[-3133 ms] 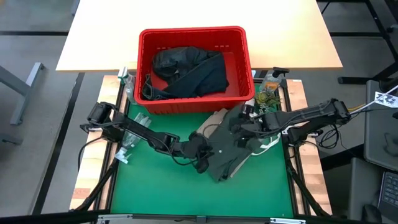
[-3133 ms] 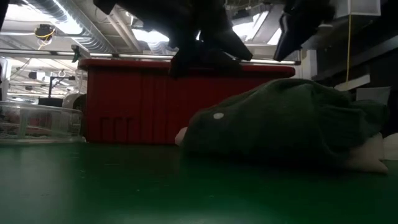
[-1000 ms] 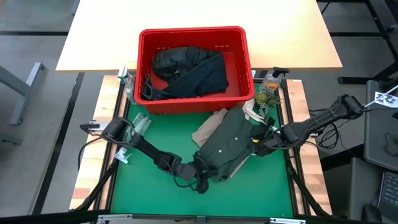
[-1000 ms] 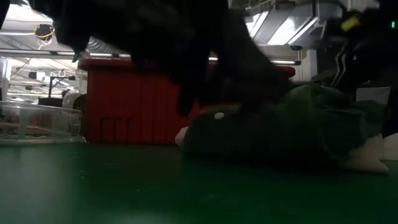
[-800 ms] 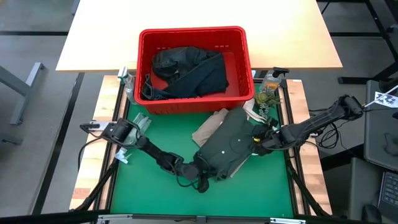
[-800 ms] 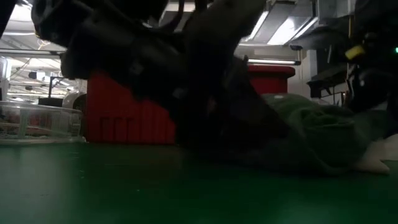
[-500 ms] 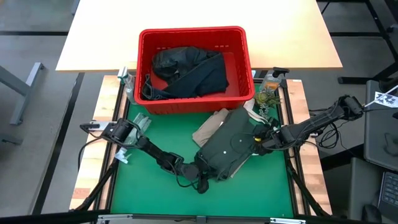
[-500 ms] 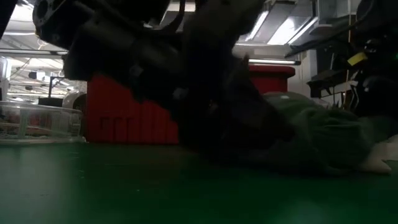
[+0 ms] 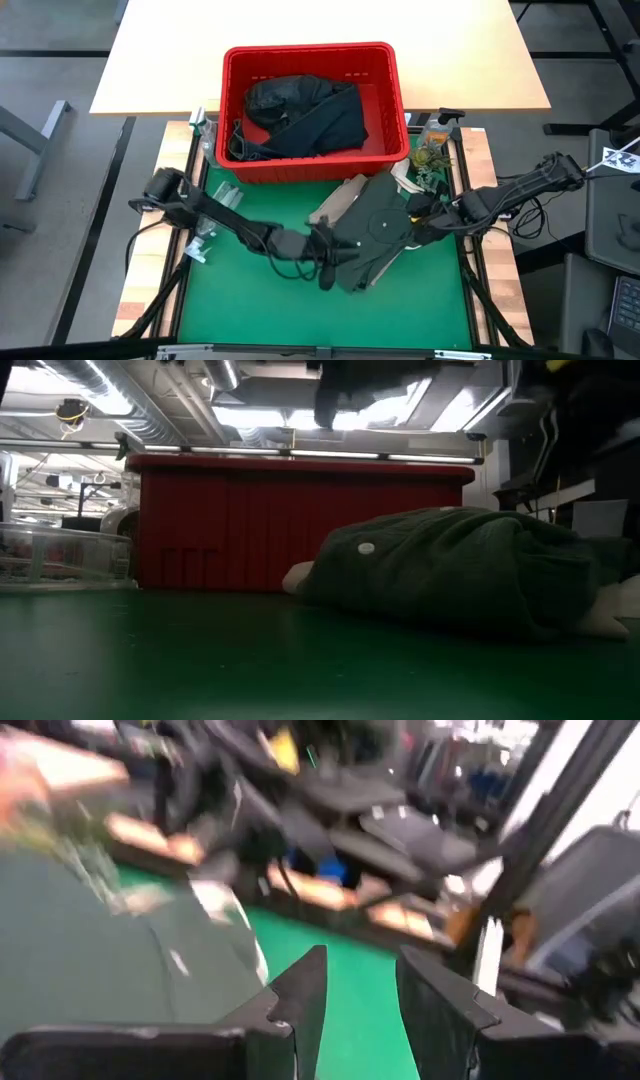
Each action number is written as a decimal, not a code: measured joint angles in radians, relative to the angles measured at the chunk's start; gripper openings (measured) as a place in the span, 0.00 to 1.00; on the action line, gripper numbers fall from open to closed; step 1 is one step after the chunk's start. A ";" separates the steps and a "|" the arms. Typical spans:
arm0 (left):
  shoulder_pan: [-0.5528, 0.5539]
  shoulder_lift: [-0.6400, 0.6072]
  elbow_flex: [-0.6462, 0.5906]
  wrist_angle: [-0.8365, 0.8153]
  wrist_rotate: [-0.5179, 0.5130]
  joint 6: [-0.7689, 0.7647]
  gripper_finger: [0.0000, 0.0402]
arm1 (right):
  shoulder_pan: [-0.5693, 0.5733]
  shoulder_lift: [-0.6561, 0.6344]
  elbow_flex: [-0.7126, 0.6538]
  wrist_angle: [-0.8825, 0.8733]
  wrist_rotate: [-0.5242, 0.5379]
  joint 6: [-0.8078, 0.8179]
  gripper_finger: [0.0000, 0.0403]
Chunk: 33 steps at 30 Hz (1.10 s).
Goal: Fold laundry
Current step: Fold the dark blue pants
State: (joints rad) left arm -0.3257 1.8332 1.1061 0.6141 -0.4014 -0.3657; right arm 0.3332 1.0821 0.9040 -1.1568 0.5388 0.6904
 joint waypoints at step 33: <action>0.596 -0.247 0.000 0.105 -0.039 0.401 0.29 | 0.000 0.000 0.067 0.227 0.061 -0.225 0.40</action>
State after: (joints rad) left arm 0.2700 1.5860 1.1065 0.7196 -0.4406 0.0355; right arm 0.3332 1.0824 0.9707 -0.9299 0.6002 0.4652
